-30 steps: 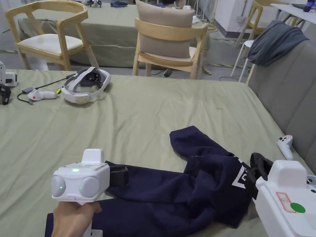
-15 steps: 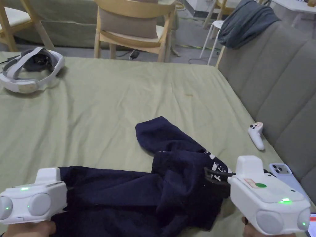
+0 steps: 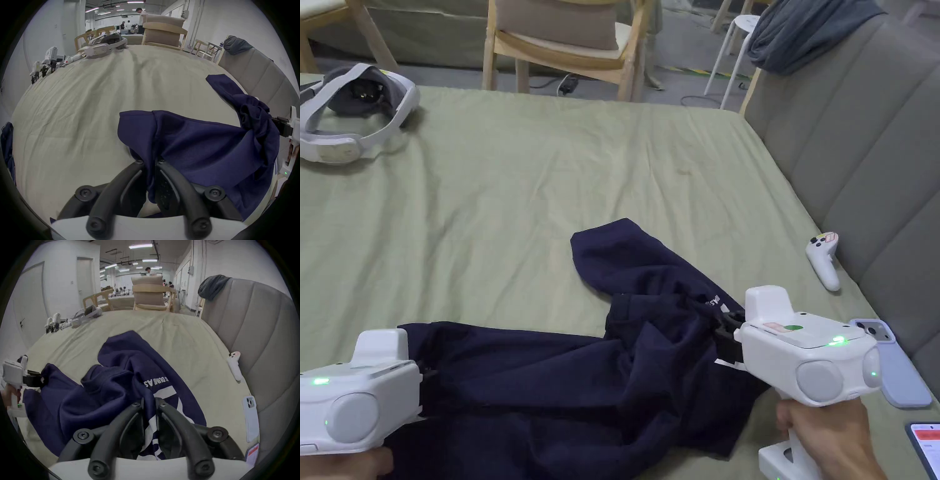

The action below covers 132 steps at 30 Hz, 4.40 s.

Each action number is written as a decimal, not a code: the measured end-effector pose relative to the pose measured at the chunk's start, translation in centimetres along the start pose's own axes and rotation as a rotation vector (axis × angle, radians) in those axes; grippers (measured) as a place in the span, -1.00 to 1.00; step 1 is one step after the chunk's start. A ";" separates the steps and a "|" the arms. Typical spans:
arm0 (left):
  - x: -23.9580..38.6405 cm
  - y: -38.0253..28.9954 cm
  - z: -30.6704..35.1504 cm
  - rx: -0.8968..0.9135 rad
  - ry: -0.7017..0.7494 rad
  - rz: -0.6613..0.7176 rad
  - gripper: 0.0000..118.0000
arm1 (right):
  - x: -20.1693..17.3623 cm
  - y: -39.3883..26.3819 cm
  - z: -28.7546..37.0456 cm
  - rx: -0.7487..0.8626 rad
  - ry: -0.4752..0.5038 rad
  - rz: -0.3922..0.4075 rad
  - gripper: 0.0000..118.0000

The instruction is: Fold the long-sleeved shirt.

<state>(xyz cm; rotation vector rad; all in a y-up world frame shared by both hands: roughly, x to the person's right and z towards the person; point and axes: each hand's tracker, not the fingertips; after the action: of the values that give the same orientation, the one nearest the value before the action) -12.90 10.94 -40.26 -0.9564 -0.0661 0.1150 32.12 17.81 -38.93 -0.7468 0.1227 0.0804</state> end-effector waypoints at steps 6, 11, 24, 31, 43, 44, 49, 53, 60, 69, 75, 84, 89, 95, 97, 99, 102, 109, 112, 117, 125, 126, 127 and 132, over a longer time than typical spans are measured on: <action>-1.3 1.4 7.6 0.198 -0.091 0.072 -0.84 | -0.5 3.0 6.9 0.156 0.057 -0.057 -0.86; -2.7 7.3 19.3 0.459 -0.143 0.101 -0.83 | -2.5 8.5 13.6 0.326 0.133 -0.056 -0.87; -7.4 22.6 49.0 0.971 -0.024 0.040 -0.84 | -7.5 26.2 31.5 0.697 0.161 0.014 -0.94; -9.0 28.6 53.8 1.007 0.133 0.036 -0.84 | -8.2 34.2 33.9 0.754 0.099 -0.007 -0.94; -10.3 38.6 52.3 1.002 0.270 0.045 -0.84 | -9.2 46.1 32.6 0.839 -0.083 0.044 -0.94; -10.3 39.3 51.6 1.000 0.276 0.045 -0.84 | -9.1 46.9 32.0 0.837 -0.094 0.042 -0.94; -10.5 43.4 48.3 0.989 0.324 0.008 -0.84 | -8.5 50.5 28.6 0.847 -0.117 0.004 -0.94; -10.4 45.9 45.7 0.989 0.354 0.004 -0.84 | -8.5 52.3 25.8 0.860 -0.120 0.021 -0.94; -9.7 45.1 38.8 0.921 0.382 -0.071 -0.84 | -9.1 50.5 18.5 0.777 -0.140 0.013 -0.94; -10.1 32.5 32.9 0.799 0.319 -0.119 -0.84 | -7.9 35.4 13.6 0.617 -0.078 0.021 -0.94; -11.2 18.7 29.9 0.633 0.225 -0.109 -0.84 | -7.4 20.5 13.9 0.513 -0.026 0.020 -0.94; -14.6 -1.9 24.7 0.276 0.128 -0.035 -0.84 | -10.0 -3.7 17.2 0.255 0.040 0.019 -0.94; -16.8 -8.8 22.2 0.126 0.224 -0.057 -0.84 | -11.6 -12.6 16.5 0.025 0.027 -0.037 -0.94; -17.9 -10.9 19.9 0.041 0.239 -0.016 -0.83 | -11.3 -15.6 14.3 -0.066 0.020 -0.114 -0.93; -17.6 -10.9 19.5 0.027 0.242 -0.012 -0.66 | -11.2 -15.3 13.9 -0.094 0.027 -0.123 -0.85; -17.4 -10.8 19.4 0.024 0.237 -0.011 0.30 | -11.1 -14.8 14.3 -0.084 0.020 -0.121 -0.10; -16.3 -9.9 20.7 0.094 0.279 0.029 0.88 | -10.5 -13.1 16.0 0.027 -0.011 -0.147 0.75; -9.2 -7.3 24.9 0.390 0.281 -0.109 0.85 | -10.2 -8.8 20.0 0.302 -0.070 -0.102 0.95; -6.4 -7.3 24.9 0.468 0.152 -0.130 0.10 | -11.5 -8.1 20.6 0.338 -0.073 -0.069 -0.40; -0.8 -8.5 22.5 0.363 -0.017 -0.176 -0.94 | -12.3 -9.4 19.6 0.311 -0.043 -0.124 -1.00; 6.9 -9.3 11.3 0.149 -0.137 -0.381 0.80 | -11.1 -10.2 19.4 0.292 -0.058 -0.110 -1.00; 7.4 -9.5 9.3 0.086 -0.114 -0.390 0.83 | -11.3 -10.1 19.4 0.290 -0.059 -0.107 -1.00; 7.6 -8.7 9.8 0.040 -0.103 -0.416 0.83 | -11.1 -10.1 19.2 0.286 -0.061 -0.108 -1.00; 7.7 -10.0 5.5 -0.067 -0.195 -0.381 -0.38 | -10.0 -9.3 16.7 0.235 -0.041 -0.099 -1.00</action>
<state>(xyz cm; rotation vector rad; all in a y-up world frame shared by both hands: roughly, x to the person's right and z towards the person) -5.16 10.70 -28.90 -0.9817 -0.4313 -0.1474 24.71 22.08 -19.14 -0.5156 0.0549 -0.0129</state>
